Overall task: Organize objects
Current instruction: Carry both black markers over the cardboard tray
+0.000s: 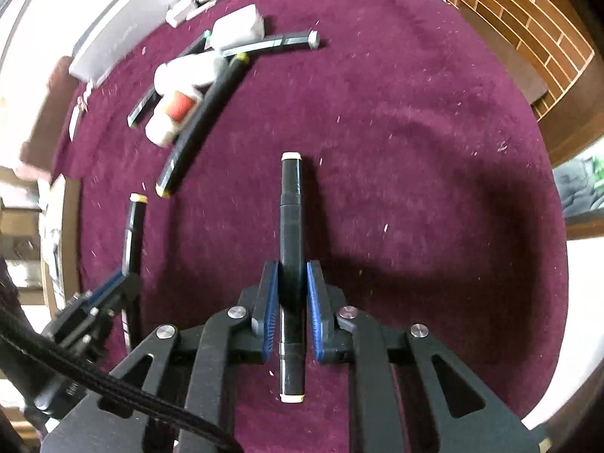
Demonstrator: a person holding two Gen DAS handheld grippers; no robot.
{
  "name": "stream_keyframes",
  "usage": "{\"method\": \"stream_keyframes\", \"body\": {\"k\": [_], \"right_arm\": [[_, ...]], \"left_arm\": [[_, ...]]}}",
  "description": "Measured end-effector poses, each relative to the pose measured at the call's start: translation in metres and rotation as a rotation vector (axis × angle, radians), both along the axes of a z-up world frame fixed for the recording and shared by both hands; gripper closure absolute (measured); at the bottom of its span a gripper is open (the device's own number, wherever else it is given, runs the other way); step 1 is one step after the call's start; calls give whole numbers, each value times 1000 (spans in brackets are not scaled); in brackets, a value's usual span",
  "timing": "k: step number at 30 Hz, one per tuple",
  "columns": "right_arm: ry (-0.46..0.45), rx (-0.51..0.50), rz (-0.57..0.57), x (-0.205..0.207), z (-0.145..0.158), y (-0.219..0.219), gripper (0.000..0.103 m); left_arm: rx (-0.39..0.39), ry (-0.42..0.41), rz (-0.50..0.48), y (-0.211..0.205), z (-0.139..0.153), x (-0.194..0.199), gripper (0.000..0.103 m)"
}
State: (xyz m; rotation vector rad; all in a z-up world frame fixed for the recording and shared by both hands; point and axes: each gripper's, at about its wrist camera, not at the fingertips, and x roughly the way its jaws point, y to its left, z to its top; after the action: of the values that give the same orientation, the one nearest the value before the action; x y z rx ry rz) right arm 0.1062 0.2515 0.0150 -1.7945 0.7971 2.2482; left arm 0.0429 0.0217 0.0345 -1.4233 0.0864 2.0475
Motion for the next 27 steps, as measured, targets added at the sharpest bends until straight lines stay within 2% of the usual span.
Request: {"method": "stream_keyframes", "body": {"k": [6, 9, 14, 18, 27], "right_arm": [[34, -46, 23, -1, 7, -14, 90], [61, -106, 29, -4, 14, -19, 90], [87, -272, 22, -9, 15, -32, 90], [101, -362, 29, -14, 18, -45, 90], [124, -420, 110, -31, 32, -89, 90]], "left_arm": [[22, 28, 46, -23, 15, 2, 91], [32, 34, 68, -33, 21, 1, 91], [38, 43, 98, -51, 28, 5, 91], [38, 48, 129, -68, 32, 7, 91], [40, 61, 215, -117, 45, 8, 91]]}}
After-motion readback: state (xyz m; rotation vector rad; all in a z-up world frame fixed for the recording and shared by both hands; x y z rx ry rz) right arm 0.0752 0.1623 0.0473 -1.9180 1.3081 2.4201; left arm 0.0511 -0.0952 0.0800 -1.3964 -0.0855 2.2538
